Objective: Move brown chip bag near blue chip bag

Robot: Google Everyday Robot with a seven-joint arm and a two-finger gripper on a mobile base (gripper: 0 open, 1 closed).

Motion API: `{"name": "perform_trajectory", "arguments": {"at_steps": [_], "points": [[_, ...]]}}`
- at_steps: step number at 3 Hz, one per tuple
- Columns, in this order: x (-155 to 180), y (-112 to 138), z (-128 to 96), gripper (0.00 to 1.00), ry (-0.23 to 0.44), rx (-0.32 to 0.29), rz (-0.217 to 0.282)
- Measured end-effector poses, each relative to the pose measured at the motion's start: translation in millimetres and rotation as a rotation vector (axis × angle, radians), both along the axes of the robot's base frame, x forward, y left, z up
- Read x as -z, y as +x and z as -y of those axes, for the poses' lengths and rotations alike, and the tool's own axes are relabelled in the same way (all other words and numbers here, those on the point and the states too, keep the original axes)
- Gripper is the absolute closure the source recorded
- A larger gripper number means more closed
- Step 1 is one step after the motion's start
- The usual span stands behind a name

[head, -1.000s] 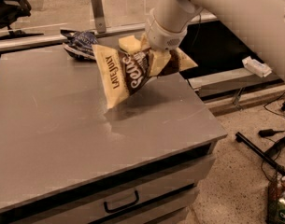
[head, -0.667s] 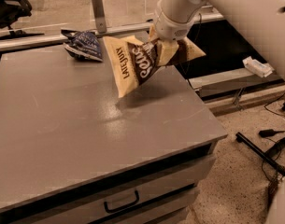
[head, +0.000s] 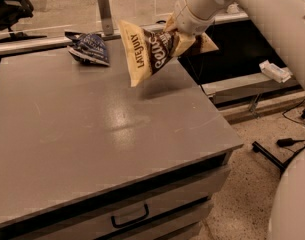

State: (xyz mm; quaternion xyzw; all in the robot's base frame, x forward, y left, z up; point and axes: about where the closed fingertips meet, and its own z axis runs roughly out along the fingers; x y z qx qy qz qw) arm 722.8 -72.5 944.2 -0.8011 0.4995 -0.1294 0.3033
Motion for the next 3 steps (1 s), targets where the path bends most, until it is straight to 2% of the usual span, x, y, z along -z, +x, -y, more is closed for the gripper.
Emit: {"name": "perform_trajectory", "arguments": {"at_steps": [1, 2, 3], "points": [[-0.8, 30.9, -14.2, 1.00, 0.042, -0.041, 0.060], [0.2, 59.1, -33.1, 1.00, 0.052, -0.074, 0.098], [2.0, 74.5, -47.3, 1.00, 0.035, -0.048, 0.106]]}}
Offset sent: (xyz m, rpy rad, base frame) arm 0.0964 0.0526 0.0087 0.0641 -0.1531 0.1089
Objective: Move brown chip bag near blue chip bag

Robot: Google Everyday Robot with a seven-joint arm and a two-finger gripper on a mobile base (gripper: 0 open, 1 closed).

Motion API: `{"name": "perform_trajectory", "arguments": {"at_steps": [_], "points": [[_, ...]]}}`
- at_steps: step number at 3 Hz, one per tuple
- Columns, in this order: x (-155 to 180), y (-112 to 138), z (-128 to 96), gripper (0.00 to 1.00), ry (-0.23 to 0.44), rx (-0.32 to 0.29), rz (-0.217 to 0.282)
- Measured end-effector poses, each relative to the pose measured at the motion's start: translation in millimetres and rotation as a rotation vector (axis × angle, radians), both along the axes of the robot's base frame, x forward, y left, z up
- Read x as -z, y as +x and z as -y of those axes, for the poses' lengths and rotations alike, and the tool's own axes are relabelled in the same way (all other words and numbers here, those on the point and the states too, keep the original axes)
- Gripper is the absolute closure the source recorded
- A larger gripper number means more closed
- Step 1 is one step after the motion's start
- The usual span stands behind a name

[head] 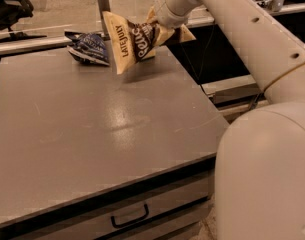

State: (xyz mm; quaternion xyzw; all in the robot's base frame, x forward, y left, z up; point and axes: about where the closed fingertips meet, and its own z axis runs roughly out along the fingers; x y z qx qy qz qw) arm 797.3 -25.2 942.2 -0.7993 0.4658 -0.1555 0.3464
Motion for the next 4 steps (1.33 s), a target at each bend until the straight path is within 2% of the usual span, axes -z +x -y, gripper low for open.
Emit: {"name": "perform_trajectory", "arguments": {"at_steps": [1, 2, 3, 4], "points": [[8.5, 4.5, -3.2, 1.00, -0.016, 0.103, -0.060], [17.2, 3.3, -7.0, 1.00, 0.020, 0.200, -0.149], [23.6, -0.6, -16.8, 0.84, 0.069, 0.249, -0.220], [26.9, -10.1, -31.9, 0.61, 0.147, 0.244, -0.265]]}}
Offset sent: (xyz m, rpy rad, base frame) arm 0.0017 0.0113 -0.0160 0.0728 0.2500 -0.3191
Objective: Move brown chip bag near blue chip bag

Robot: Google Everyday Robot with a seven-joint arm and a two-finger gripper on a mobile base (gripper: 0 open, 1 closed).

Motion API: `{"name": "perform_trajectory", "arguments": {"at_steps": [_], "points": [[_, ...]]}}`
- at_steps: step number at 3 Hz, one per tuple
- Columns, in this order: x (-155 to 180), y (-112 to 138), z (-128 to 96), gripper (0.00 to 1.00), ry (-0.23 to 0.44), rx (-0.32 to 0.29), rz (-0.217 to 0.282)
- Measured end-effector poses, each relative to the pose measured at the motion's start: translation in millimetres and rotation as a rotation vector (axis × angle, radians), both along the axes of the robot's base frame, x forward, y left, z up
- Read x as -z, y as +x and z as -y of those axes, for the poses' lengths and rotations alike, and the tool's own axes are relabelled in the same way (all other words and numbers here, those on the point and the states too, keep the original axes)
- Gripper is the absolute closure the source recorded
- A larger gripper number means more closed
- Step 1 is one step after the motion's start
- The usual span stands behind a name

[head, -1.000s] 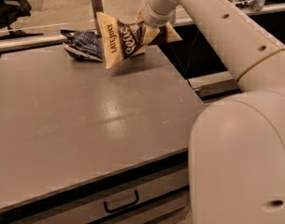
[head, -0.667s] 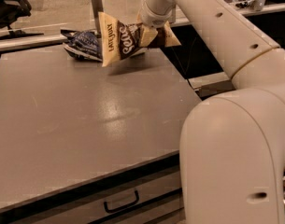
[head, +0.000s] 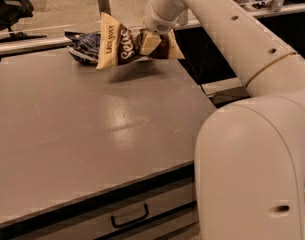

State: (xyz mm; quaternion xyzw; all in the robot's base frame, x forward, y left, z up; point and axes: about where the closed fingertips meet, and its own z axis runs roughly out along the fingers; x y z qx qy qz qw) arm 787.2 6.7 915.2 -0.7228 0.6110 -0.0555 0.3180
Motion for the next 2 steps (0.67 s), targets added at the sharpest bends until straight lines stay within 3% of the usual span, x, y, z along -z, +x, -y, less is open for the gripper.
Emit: {"name": "perform_trajectory", "arguments": {"at_steps": [2], "points": [[7.4, 0.4, -5.1, 0.14, 0.000, -0.007, -0.011]]}}
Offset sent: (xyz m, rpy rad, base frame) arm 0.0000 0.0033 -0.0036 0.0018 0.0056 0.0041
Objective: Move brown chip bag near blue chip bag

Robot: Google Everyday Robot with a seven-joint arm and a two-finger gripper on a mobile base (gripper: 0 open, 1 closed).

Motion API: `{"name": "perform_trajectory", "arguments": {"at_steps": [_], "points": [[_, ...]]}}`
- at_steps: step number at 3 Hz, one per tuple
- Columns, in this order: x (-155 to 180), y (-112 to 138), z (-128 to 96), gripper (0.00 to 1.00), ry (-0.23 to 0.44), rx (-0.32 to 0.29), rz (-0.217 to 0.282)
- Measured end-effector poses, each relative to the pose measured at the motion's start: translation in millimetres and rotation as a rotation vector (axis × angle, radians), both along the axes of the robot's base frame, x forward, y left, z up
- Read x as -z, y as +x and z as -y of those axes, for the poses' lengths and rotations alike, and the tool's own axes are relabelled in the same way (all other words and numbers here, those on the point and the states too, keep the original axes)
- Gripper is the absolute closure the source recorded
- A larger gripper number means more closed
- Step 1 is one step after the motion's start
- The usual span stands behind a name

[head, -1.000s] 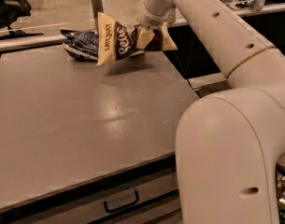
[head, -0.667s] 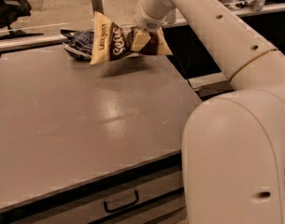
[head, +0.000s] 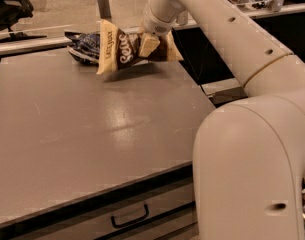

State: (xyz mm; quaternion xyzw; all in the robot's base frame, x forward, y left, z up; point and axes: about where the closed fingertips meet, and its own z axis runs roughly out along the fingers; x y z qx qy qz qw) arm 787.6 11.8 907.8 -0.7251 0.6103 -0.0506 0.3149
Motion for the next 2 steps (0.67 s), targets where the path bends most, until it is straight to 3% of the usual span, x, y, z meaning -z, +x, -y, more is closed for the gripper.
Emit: {"name": "perform_trajectory", "arguments": {"at_steps": [1, 2], "points": [[3.5, 0.4, -2.0, 0.00, -0.001, -0.003, -0.005], [3.5, 0.4, -2.0, 0.00, -0.001, -0.003, -0.005]]}}
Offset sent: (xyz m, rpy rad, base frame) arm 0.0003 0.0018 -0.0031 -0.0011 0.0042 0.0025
